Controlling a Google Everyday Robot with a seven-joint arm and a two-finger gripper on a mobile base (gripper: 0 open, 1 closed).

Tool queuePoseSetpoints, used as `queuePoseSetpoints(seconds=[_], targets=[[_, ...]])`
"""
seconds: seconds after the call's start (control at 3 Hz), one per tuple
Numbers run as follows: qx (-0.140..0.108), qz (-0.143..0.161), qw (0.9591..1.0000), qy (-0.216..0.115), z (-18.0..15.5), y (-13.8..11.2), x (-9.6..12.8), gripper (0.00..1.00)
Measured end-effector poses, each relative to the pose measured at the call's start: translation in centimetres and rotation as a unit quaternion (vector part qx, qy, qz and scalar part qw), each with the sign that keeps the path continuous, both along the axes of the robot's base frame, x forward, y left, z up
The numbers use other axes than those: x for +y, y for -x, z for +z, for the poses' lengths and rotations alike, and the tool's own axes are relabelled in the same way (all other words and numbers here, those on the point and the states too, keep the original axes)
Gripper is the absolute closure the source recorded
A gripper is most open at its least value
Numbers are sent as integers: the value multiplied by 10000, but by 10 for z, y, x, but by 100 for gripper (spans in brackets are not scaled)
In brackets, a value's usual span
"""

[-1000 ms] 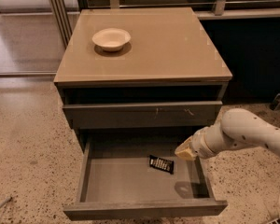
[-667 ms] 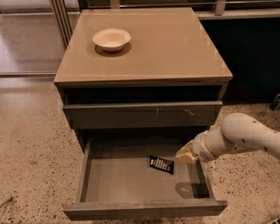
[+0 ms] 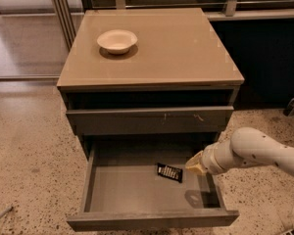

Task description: Pick rxbar chocolate from middle drawer and place on counter

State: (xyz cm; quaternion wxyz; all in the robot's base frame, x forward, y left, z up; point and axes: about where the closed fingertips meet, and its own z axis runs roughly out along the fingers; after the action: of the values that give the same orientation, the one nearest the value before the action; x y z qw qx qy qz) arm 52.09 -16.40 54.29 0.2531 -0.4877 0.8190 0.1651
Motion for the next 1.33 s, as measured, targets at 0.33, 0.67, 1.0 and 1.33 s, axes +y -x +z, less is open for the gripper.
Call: queuePoseSetpoints(seconds=[0.33, 0.67, 1.0, 1.33], targets=[[-431, 182, 9988, 120, -45, -5, 0, 100], [-514, 332, 9979, 196, -94, -11, 0, 100], [-457, 337, 9983, 162, -103, -7, 2, 100], [-539, 422, 9974, 241, -104, -5, 0, 83]])
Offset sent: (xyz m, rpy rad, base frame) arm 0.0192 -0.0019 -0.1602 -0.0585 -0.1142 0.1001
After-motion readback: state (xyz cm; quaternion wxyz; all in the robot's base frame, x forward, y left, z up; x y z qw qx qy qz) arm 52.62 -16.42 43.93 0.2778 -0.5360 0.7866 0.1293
